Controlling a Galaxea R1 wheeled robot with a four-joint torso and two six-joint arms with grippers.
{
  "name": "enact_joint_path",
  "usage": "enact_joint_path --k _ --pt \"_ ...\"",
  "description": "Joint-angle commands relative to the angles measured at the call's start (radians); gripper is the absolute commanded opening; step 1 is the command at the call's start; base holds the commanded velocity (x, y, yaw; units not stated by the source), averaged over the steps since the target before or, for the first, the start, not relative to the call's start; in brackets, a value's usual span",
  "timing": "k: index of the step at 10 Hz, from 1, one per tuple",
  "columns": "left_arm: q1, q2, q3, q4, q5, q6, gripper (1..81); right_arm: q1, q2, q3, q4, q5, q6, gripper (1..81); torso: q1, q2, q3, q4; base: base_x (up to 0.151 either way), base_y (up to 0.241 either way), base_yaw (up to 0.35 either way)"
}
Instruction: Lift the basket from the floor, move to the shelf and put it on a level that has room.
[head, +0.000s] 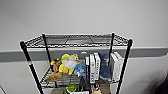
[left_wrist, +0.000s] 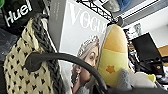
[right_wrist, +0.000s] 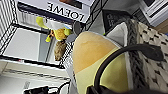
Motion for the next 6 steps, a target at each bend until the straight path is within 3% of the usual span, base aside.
enact_joint_path --k 1,6 --pt "-0.125 -0.003 0.088 -0.023 0.055 0.016 1.0 0.113 -0.003 0.107 -0.057 -0.049 0.005 1.0 0.0 0.0 0.0 0.0 0.0 0.0 0.0" --pt "-0.174 -0.022 0.149 -0.035 0.055 0.006 1.0 0.153 -0.032 0.162 -0.055 -0.041 0.014 1.0 -0.001 0.0 0.0 0.0 0.0 0.0 0.0"
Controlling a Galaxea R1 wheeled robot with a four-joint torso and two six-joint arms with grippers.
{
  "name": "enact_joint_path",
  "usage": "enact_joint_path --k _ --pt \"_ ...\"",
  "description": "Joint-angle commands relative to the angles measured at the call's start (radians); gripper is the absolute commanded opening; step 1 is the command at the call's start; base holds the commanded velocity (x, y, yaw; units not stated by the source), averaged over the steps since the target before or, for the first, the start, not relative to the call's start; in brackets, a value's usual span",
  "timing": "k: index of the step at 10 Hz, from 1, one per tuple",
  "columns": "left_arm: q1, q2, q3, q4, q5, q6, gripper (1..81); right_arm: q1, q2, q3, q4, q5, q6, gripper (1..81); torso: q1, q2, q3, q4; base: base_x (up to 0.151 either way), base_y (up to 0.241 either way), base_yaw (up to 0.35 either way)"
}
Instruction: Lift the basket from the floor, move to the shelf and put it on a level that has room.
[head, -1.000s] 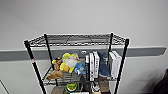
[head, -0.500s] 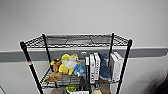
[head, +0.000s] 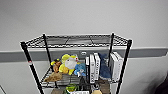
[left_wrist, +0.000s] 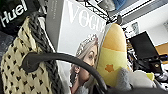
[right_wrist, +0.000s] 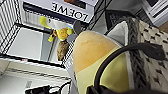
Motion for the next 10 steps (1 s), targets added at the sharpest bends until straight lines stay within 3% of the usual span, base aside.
enact_joint_path --k 1,8,10 --pt "-0.17 -0.021 0.135 -0.036 0.045 0.005 1.0 0.154 -0.025 0.147 -0.055 -0.042 0.014 1.0 0.0 0.0 0.0 0.0 0.0 0.0 0.0" --pt "-0.279 -0.083 0.264 -0.082 0.038 0.002 1.0 0.23 -0.097 0.262 -0.044 -0.027 0.022 1.0 0.0 0.0 0.0 0.0 0.0 0.0 0.0" --pt "-0.304 -0.101 0.299 -0.085 0.014 0.0 1.0 0.259 -0.115 0.29 -0.044 -0.027 0.048 1.0 0.0 0.0 0.0 0.0 0.0 0.0 0.0"
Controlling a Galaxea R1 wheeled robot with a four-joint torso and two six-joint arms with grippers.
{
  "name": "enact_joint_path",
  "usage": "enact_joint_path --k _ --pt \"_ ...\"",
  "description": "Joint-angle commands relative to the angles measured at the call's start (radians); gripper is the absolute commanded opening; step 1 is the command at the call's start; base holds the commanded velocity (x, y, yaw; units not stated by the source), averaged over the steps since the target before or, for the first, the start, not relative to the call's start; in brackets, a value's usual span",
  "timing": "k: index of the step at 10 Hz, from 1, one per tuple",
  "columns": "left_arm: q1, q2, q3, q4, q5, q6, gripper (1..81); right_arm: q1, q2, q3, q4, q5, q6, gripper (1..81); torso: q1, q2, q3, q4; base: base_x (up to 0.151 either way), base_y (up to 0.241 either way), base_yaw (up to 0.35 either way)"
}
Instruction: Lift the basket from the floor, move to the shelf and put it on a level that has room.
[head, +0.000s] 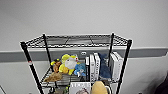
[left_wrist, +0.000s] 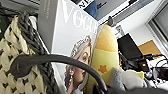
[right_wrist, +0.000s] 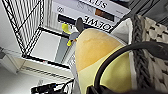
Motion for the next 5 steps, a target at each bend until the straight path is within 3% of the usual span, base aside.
enact_joint_path --k 1,5 --pt "-0.168 -0.015 0.121 -0.066 0.016 0.009 1.0 0.163 -0.019 0.136 -0.045 -0.04 0.034 1.0 0.0 0.0 0.0 0.0 0.0 0.0 0.0" --pt "-0.26 -0.022 0.167 -0.136 0.016 0.009 1.0 0.256 -0.042 0.199 -0.033 -0.045 0.08 1.0 0.0 0.0 0.0 0.0 0.0 0.0 0.0"
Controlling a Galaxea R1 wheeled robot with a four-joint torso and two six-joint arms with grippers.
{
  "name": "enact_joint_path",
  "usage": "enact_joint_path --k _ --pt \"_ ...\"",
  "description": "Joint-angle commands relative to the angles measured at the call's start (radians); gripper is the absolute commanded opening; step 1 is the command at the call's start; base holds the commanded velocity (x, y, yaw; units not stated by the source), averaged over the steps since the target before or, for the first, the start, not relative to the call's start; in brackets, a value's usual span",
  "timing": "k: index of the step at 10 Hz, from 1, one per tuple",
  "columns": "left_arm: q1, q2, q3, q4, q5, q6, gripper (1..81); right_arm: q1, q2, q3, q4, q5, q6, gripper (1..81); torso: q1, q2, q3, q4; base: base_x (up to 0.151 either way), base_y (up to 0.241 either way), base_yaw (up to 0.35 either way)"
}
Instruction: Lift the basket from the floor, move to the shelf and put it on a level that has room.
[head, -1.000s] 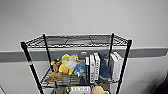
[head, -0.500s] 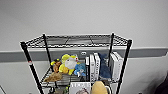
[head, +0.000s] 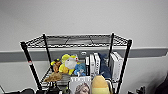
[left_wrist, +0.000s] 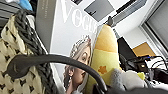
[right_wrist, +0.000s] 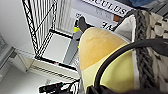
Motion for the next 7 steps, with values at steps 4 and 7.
enact_joint_path --k 4,7 --pt "-0.257 -0.045 0.185 -0.169 0.014 0.009 1.0 0.242 -0.05 0.187 0.021 -0.051 0.061 1.0 0.0 0.0 0.0 0.0 0.0 0.0 0.0" --pt "-0.311 -0.069 0.224 -0.21 0.014 0.009 1.0 0.315 -0.084 0.242 0.057 -0.054 0.061 1.0 0.0 0.0 0.0 0.0 0.0 0.0 0.0"
